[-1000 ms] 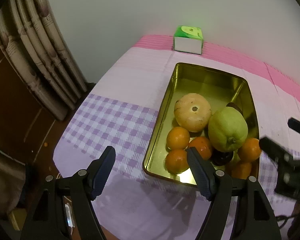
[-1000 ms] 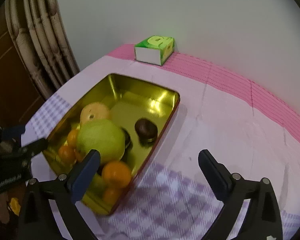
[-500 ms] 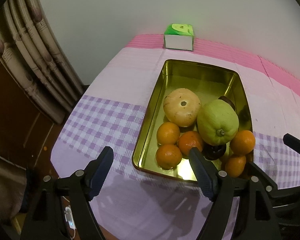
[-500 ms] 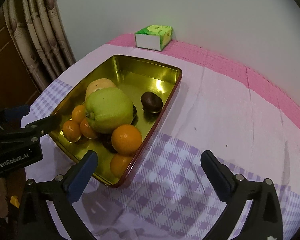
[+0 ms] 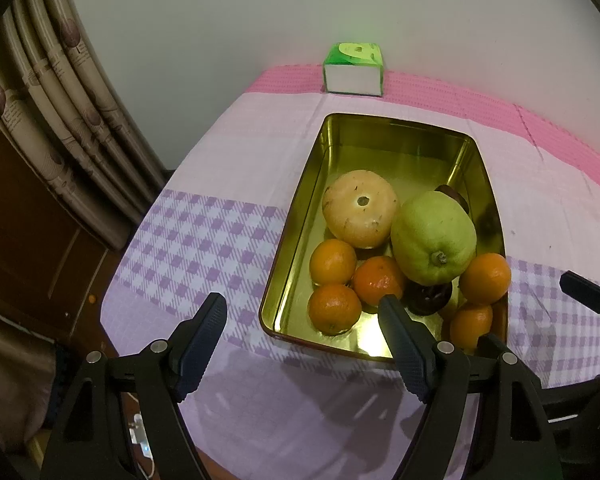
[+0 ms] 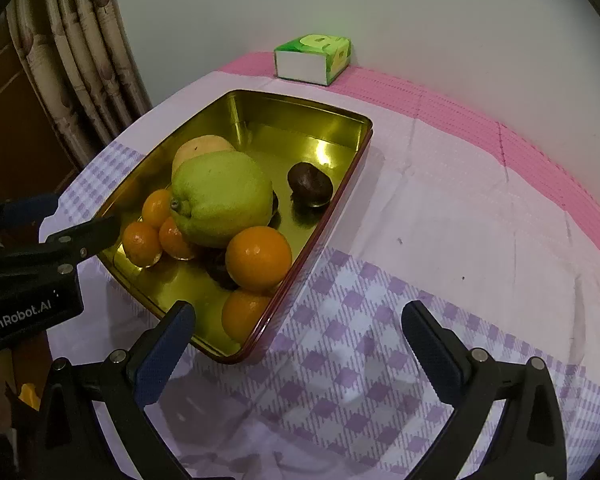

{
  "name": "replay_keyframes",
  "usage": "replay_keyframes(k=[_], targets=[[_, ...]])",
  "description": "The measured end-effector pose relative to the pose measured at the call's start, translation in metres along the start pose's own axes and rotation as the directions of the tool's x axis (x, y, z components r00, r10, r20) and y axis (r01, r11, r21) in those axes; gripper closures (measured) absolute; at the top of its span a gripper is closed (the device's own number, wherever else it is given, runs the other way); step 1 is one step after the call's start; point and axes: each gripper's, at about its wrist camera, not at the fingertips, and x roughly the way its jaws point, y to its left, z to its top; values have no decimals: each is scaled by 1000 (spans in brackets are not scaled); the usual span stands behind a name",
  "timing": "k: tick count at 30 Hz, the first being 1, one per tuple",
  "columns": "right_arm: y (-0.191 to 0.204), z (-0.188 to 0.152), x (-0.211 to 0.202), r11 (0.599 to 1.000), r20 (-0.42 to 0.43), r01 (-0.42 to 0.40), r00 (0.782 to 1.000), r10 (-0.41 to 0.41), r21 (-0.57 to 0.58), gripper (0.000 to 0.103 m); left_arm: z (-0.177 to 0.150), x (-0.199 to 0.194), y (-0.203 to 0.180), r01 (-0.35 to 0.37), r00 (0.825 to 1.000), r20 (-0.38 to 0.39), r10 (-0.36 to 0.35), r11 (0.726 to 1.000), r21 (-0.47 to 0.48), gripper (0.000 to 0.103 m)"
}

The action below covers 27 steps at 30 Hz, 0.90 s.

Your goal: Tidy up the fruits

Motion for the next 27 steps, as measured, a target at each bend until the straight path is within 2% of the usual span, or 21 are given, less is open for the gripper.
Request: replay_keyframes(k=[27], targets=[[3,-3,3,1000,-19,2,1000,-2,-12,1,0,1,-1,-2,1000,-1,2,1000,-1,24]])
